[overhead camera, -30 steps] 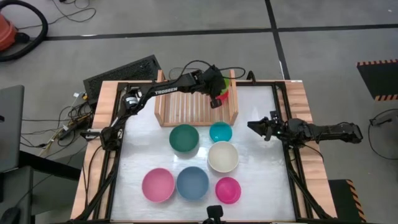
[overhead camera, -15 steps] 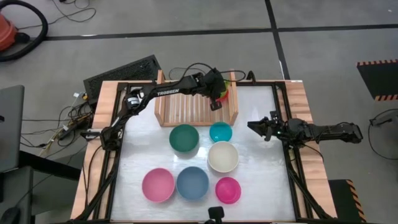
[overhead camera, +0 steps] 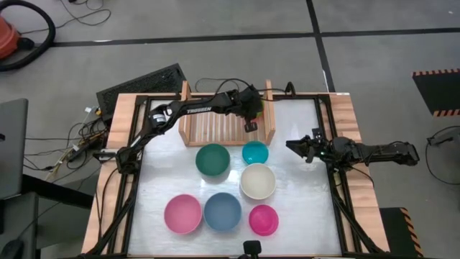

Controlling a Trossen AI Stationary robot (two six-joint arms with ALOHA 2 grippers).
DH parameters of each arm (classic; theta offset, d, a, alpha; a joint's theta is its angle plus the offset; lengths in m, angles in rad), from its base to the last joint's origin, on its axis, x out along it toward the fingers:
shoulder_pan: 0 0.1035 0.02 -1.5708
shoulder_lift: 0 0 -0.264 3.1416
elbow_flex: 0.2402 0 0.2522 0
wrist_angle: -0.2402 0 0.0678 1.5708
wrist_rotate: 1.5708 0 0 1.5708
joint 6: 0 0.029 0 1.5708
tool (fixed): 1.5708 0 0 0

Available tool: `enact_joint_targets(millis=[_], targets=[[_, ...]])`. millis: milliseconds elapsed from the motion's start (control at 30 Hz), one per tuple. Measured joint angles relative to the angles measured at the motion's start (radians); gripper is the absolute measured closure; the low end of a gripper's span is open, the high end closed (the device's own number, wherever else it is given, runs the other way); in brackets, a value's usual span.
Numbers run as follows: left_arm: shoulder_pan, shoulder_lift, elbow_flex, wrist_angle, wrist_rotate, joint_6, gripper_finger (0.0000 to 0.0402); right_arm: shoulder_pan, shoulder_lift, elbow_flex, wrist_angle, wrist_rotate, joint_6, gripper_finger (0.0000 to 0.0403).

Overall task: Place and stack bowls onto a shelf
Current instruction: Stack the small light green bowl on top of the small orange bowl on the shelf, then stack the small light blue bowl on top of the small light green bowl on the shelf

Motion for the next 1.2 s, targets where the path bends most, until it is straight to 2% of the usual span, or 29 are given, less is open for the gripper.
enact_joint_targets(millis=[133, 300, 433, 667, 767, 900, 1033, 1133, 1200], targets=[[0.000, 0.000, 0.002, 0.008, 0.011, 0.046, 0.0368, 0.000, 0.000, 0.000, 0.000, 0.000, -0.001, 0.0214], [0.001, 0.000, 0.002, 0.002, 0.025, 0.053, 0.0312, 0.000, 0.000, 0.000, 0.001, 0.000, -0.008, 0.0214], [0.001, 0.000, 0.002, 0.004, -0.010, 0.073, 0.0267, 0.000, 0.000, 0.000, 0.001, 0.000, -0.008, 0.0214], [0.000, 0.000, 0.098, -0.055, -0.029, 0.026, 0.0217, 0.000, 0.000, 0.000, 0.002, 0.000, -0.009, 0.0214], [-0.002, 0.000, 0.189, -0.140, 0.008, -0.005, 0.0209, 0.000, 0.000, 0.000, 0.002, 0.000, -0.009, 0.0214], [-0.009, -0.001, 0.332, -0.345, 0.141, -0.068, 0.0207, 0.003, 0.000, 0.000, 0.002, 0.000, -0.010, 0.0214], [-0.036, -0.091, 0.286, -0.449, 0.284, -0.183, 0.0207, 0.003, 0.000, 0.000, -0.001, -0.001, -0.012, 0.0214], [-0.078, -0.127, 0.286, -0.590, 0.277, -0.182, 0.0207, 0.002, 0.001, 0.000, -0.001, -0.001, -0.019, 0.0214], [-0.115, -0.138, 0.284, -0.662, 0.219, -0.183, 0.0207, 0.001, 0.006, 0.000, 0.000, -0.001, -0.022, 0.0214]])
